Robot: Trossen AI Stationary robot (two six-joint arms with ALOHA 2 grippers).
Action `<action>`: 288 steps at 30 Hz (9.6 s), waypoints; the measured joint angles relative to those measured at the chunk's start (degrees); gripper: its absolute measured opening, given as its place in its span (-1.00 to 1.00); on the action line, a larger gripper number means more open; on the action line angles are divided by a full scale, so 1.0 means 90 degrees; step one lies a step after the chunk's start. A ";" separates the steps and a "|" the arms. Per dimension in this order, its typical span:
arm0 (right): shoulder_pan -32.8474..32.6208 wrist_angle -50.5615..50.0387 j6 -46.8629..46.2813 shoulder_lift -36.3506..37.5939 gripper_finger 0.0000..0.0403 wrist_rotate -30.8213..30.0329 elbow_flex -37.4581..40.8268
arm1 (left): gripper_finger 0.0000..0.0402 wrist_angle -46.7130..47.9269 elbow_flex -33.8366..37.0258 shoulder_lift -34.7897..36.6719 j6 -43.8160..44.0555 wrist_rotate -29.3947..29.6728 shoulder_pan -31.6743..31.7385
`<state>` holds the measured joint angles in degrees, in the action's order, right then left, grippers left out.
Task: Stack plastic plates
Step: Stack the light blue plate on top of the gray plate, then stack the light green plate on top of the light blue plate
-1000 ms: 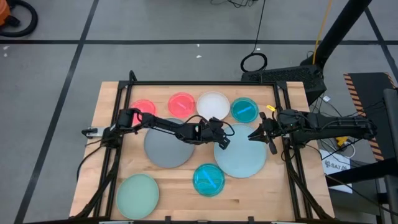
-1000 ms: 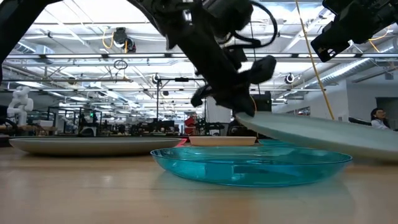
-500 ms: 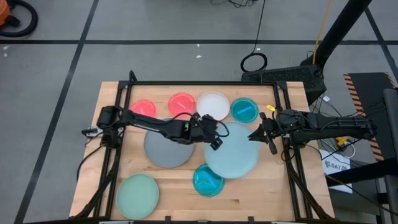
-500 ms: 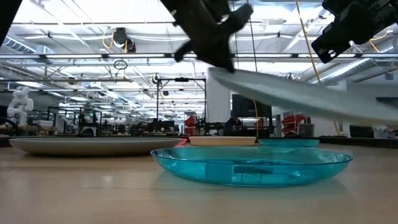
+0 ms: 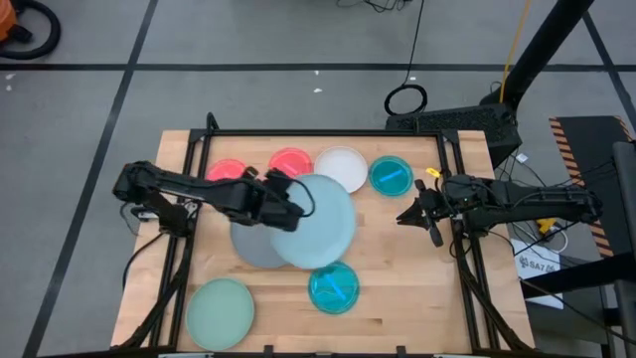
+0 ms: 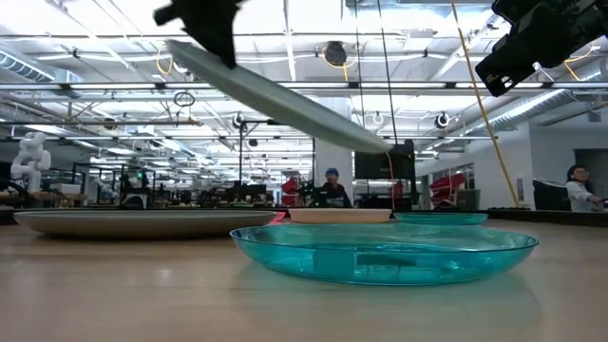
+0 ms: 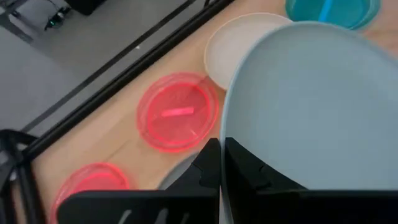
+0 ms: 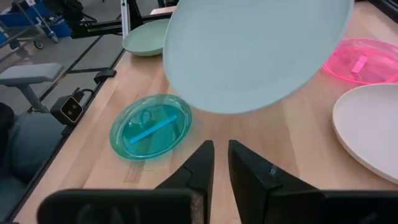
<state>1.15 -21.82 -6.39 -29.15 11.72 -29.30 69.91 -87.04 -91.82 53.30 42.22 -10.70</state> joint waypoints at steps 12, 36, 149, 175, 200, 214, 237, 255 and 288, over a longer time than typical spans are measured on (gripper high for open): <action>0.0000 -0.0039 0.0002 -0.0058 -0.79 -0.0347 0.0000 | -0.96 0.2067 0.0290 0.0200 0.1762 -0.0014 -0.0117; 0.0000 -0.0036 -0.0045 -0.0056 -0.79 -0.0330 0.0000 | -0.87 0.2230 0.0743 0.0206 0.1974 -0.0613 -0.0160; 0.0131 0.2586 0.1857 -0.3964 -0.79 -0.1439 -0.2281 | -0.56 -0.0438 0.2732 0.0201 0.3020 -0.3953 -0.4532; 0.0794 0.5270 0.3983 -0.5395 -0.79 -0.1440 -0.2628 | -0.56 -0.1068 0.2732 0.0203 0.5563 -0.3106 -0.5289; 0.0790 0.4309 0.3445 -0.5518 -0.79 -0.1439 -0.2620 | -0.56 -0.0651 0.2733 0.0203 0.4291 -0.3218 -0.5255; 0.0779 0.2767 0.1963 -0.5518 -0.79 -0.0715 -0.2620 | -0.56 -0.0064 0.2737 0.0203 0.2299 -0.3338 -0.4319; -0.0567 0.1616 0.0502 -0.5249 -0.79 -0.0289 -0.2619 | -0.56 -0.1635 0.3863 0.0202 -0.0377 -0.3638 -0.4309; -0.0891 0.2259 0.0280 -0.5127 -0.79 -0.0323 -0.2618 | -0.56 -0.2107 0.3873 0.0266 -0.2781 -0.4238 -0.3568; -0.0891 0.2640 0.0289 -0.5129 -0.79 -0.0658 -0.2618 | -0.56 -0.2094 0.5281 0.3202 -0.2218 -0.4042 -0.3213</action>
<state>-6.87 1.93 -3.79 -75.31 5.80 -52.86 51.06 -39.51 -63.00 33.34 5.84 -39.62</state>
